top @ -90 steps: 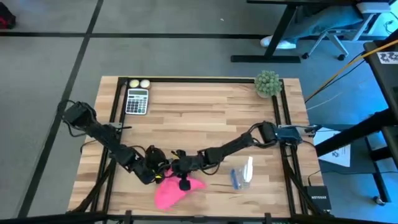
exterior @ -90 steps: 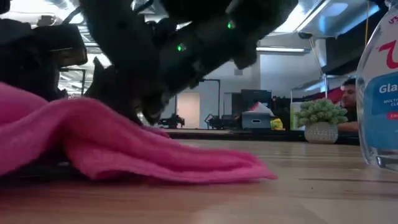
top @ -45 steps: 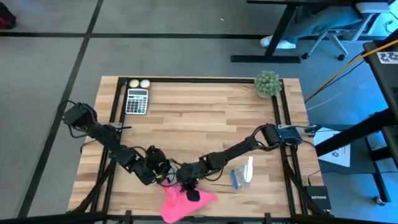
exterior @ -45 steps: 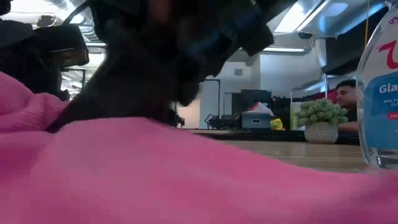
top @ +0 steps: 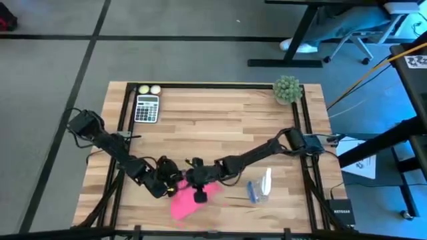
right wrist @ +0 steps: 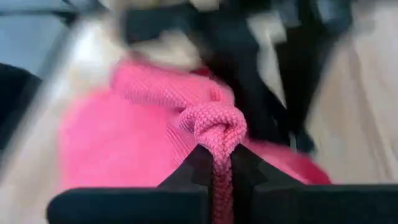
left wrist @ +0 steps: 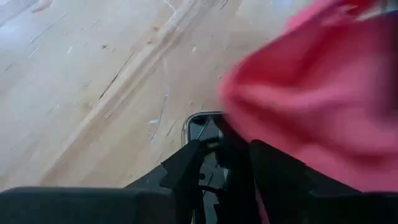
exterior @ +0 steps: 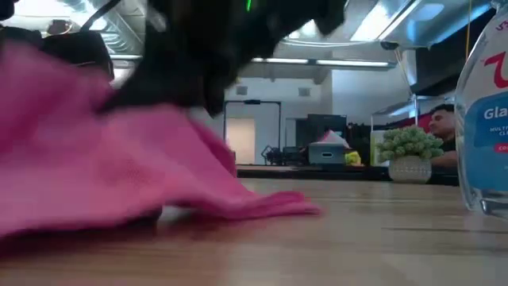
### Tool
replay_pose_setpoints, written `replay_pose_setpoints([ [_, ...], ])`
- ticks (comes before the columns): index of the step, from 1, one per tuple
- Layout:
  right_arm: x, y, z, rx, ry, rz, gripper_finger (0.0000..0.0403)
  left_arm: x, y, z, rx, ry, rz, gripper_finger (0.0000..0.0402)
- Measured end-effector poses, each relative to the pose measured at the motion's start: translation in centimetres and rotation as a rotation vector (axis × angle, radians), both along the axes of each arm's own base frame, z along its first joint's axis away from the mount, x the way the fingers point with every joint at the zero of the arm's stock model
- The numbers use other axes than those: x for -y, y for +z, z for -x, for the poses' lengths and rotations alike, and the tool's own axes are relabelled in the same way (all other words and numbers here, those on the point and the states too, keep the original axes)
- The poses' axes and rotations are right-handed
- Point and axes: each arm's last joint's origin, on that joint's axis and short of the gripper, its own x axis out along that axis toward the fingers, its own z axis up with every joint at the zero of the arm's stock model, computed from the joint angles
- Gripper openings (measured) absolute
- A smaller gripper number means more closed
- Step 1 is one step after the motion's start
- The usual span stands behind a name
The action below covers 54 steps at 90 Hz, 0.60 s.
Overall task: Apply microfiber cloth
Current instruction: Wipe the black cellphone with the pink microfiber cloth
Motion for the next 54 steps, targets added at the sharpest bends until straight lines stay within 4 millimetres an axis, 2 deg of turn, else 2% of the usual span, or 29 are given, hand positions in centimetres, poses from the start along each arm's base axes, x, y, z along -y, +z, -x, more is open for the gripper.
replay_pose_setpoints([
  [5, 0.0, -1.5, -0.1, -0.031, -0.005, -0.028, 0.0003, 0.0, 0.0, 0.0, 0.001, 0.000, 0.000, 0.0128],
  [19, -2.0, -2.9, 0.5, -0.108, 0.060, -0.104, 0.0003, 0.0, 0.0, 0.0, 0.001, 0.002, -0.001, 0.0128],
  [28, -3.8, -2.7, 1.7, -0.167, 0.115, -0.109, 0.0003, 0.0, 0.0, 0.0, -0.001, 0.001, -0.003, 0.0128],
  [41, -5.3, -2.6, 3.1, -0.294, 0.270, -0.238, 0.0003, 0.0, 0.0, 0.0, -0.001, 0.001, -0.003, 0.0128],
  [54, -5.2, -1.0, 3.6, -0.273, 0.327, -0.169, 0.0003, 0.0, 0.0, 0.0, -0.001, 0.000, -0.002, 0.0128],
])
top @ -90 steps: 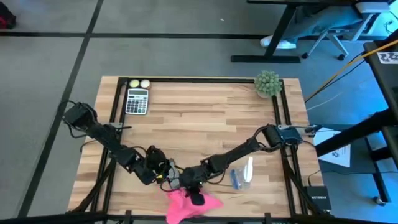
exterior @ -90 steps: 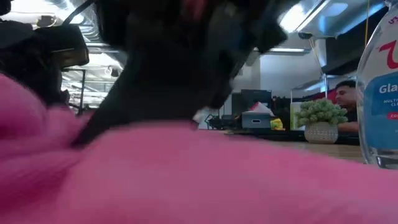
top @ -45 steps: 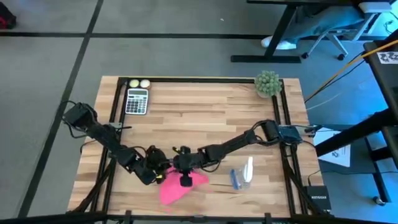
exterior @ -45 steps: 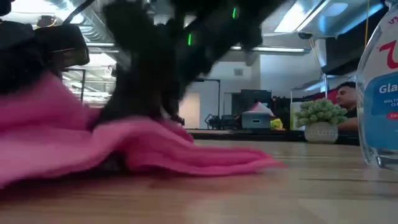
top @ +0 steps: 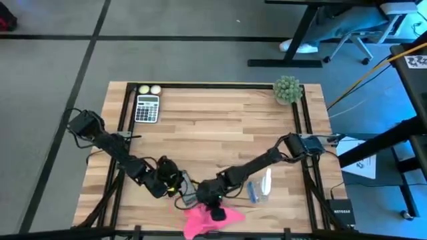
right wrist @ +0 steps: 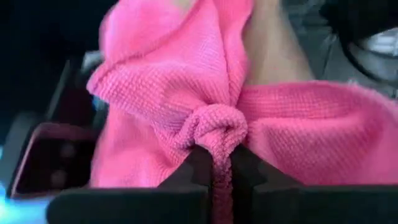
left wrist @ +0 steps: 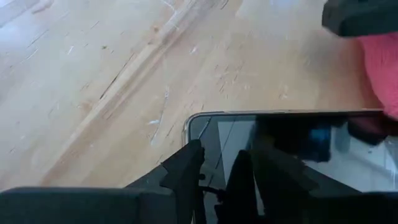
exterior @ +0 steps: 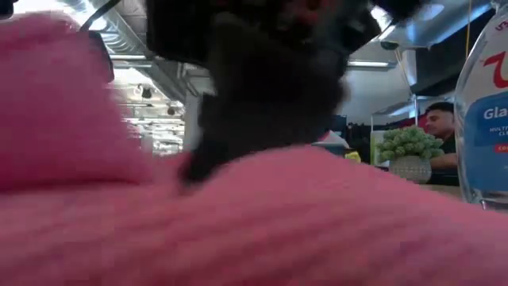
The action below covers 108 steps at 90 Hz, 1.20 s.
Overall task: Apply microfiber cloth
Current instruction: Wipe the black cellphone with the pink microfiber cloth
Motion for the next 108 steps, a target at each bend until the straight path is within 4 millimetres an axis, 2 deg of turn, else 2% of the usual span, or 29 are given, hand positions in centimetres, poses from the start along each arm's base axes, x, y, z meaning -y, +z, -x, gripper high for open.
replay_pose_setpoints([
  [10, 0.6, 1.6, -0.5, 0.141, -0.042, 0.109, 0.0003, 0.0, 0.0, 0.0, 0.003, 0.000, -0.003, 0.0128],
  [18, 2.0, 3.3, -1.5, 0.276, -0.142, 0.205, 0.0003, 0.0, 0.0, 0.0, 0.002, 0.000, -0.003, 0.0128],
  [23, 2.9, 3.6, -2.1, 0.315, -0.205, 0.253, 0.0003, 0.0, 0.0, 0.0, 0.004, 0.000, -0.004, 0.0128],
  [30, 4.1, 3.3, -2.5, 0.334, -0.256, 0.330, 0.0003, 0.0, 0.0, 0.0, 0.003, 0.000, -0.004, 0.0128],
  [42, 5.6, 0.9, -3.1, 0.275, -0.303, 0.356, 0.0003, 0.0, 0.0, 0.0, 0.003, 0.000, -0.005, 0.0128],
  [53, 5.2, -0.9, -3.3, 0.229, -0.293, 0.290, 0.0003, 0.0, 0.0, 0.0, 0.001, -0.005, -0.012, 0.0128],
  [66, 3.0, -1.6, -2.4, 0.181, -0.224, 0.267, 0.0003, 0.0, 0.0, 0.0, -0.001, -0.009, -0.014, 0.0128],
  [78, 0.5, -1.0, -1.1, 0.164, -0.138, 0.232, 0.0003, 0.0, 0.0, 0.0, 0.001, -0.008, -0.014, 0.0128],
  [93, -1.4, -0.8, 0.5, 0.085, -0.015, 0.187, 0.0003, 0.0, 0.0, 0.0, 0.002, -0.005, -0.012, 0.0128],
  [108, -1.1, 1.6, 1.2, 0.098, -0.015, 0.225, 0.0003, 0.0, 0.0, 0.0, 0.005, -0.006, -0.011, 0.0128],
])
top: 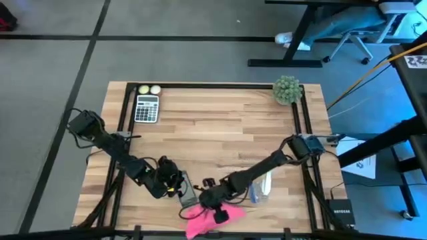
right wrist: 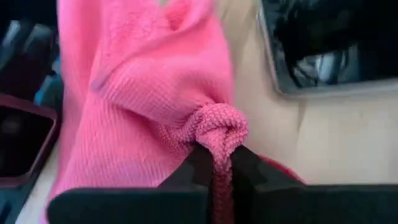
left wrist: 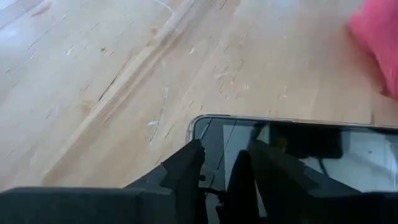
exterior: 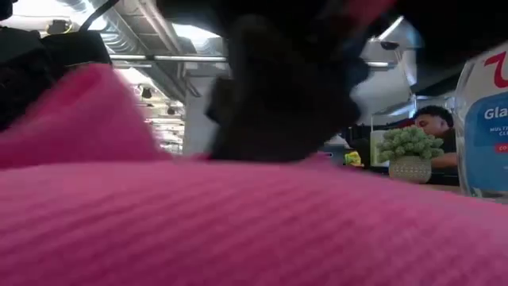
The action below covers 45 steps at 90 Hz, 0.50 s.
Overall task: Apply microfiber cloth
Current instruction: Wipe the black cellphone with the pink microfiber cloth
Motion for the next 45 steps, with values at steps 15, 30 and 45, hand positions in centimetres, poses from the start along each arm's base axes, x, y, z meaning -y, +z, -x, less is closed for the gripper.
replay_pose_setpoints([
  [15, 0.7, 4.4, -1.8, 0.342, -0.083, 0.047, 0.0003, 0.0, 0.0, 0.0, 0.003, 0.005, 0.005, 0.0128],
  [30, 1.5, 2.8, -4.1, 0.504, -0.108, -0.005, 0.0003, 0.0, 0.0, 0.0, 0.006, 0.008, 0.004, 0.0128],
  [45, 2.2, -1.1, -5.2, 0.457, -0.108, -0.056, 0.0003, 0.0, 0.0, -0.1, 0.013, 0.010, 0.007, 0.0128],
])
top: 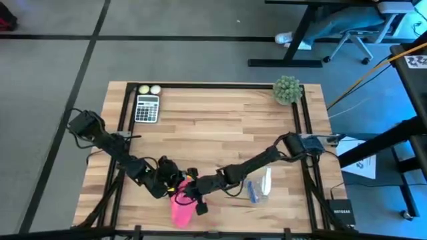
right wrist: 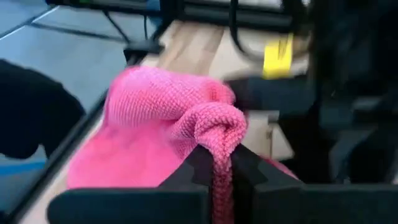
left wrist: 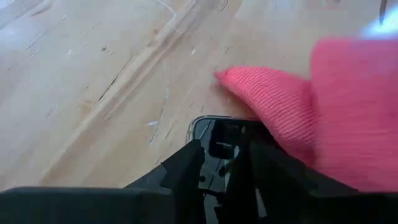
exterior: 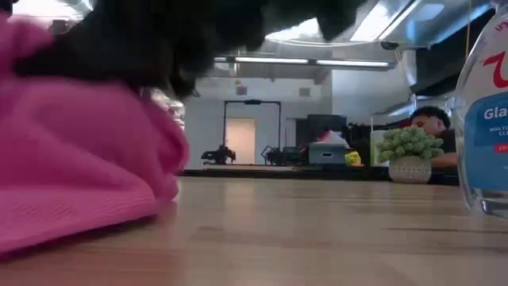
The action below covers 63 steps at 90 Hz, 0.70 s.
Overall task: Apply microfiber cloth
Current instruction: Wipe the black cellphone with the pink microfiber cloth
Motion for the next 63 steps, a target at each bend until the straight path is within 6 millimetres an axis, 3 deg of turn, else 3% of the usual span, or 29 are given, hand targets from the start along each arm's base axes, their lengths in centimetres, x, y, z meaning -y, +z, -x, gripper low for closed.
replay_pose_setpoints([
  [8, 0.3, -2.4, -0.2, -0.046, -0.027, -0.001, 0.0003, 0.0, 0.0, 0.0, 0.006, -0.001, 0.003, 0.0128],
  [21, 0.5, -3.3, -0.6, -0.044, -0.084, -0.090, 0.0003, 0.0, 0.0, -0.1, 0.004, -0.012, -0.009, 0.0128],
  [36, 0.2, -3.5, -0.4, -0.120, 0.083, -0.197, 0.0003, 0.0, 0.0, -0.1, 0.000, -0.014, -0.016, 0.0128],
  [54, -1.5, -3.8, 1.1, -0.281, 0.196, -0.266, 0.0003, -0.1, 0.0, 0.0, -0.010, -0.011, -0.023, 0.0128],
  [63, -1.8, -2.5, 1.7, -0.311, 0.231, -0.275, 0.0003, -0.1, -0.1, 0.1, -0.014, -0.008, -0.027, 0.0128],
])
